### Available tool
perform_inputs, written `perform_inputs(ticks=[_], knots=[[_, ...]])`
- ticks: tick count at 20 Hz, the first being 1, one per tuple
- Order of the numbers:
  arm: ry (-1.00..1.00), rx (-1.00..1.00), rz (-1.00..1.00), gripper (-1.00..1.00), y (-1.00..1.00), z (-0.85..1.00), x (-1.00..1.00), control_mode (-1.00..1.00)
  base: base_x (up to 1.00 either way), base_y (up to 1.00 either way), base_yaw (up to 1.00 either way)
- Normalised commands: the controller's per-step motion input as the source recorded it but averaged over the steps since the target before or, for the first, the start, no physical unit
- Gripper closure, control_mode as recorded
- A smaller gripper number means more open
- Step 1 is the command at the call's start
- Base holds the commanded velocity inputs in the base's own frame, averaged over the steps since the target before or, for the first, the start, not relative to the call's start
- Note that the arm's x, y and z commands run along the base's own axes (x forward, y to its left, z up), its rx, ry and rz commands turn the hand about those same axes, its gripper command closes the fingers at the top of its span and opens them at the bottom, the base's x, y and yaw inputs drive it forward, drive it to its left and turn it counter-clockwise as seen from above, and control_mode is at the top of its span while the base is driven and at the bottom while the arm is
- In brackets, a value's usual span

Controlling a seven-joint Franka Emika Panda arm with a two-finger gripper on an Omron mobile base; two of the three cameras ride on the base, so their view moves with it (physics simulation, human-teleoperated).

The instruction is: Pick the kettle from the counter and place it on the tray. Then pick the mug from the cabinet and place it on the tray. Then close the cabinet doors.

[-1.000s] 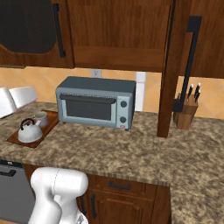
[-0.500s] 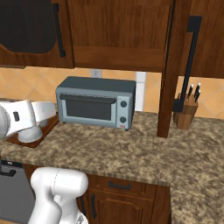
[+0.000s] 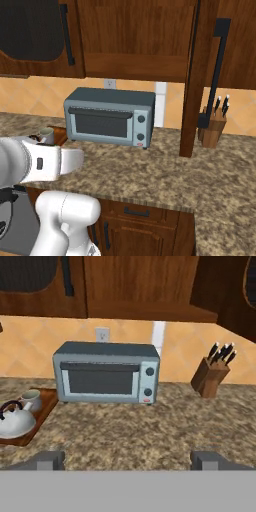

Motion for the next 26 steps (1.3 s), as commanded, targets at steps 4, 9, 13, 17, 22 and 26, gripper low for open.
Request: perform_inputs(ticks=[4,9,13,17,22,26], knots=[[-0.06,0.26,-0.09,-1.00,-0.37,-0.50,-0.82,-1.00,0.00,0.00,0.00],[-0.07,0.15,-0.04,-1.00,-0.42,-0.15,-0.28,-1.00,0.00,0.00,0.00],[-0.16,0.09,0.00,-1.00,-0.71,-0.09,0.05,-1.00,0.00,0.00,0.00],[-0.19,0.12,0.00,-1.00,-0.66,-0.14,0.00,-1.00,0.00,0.00,0.00],[-0.07,0.18,0.06,-1.00,-0.67,-0.01,0.29,-1.00,0.00,0.00,0.00],[-0.05,0.21,0.15,-1.00,-0.51,-0.22,0.36,-1.00,0.00,0.00,0.00]])
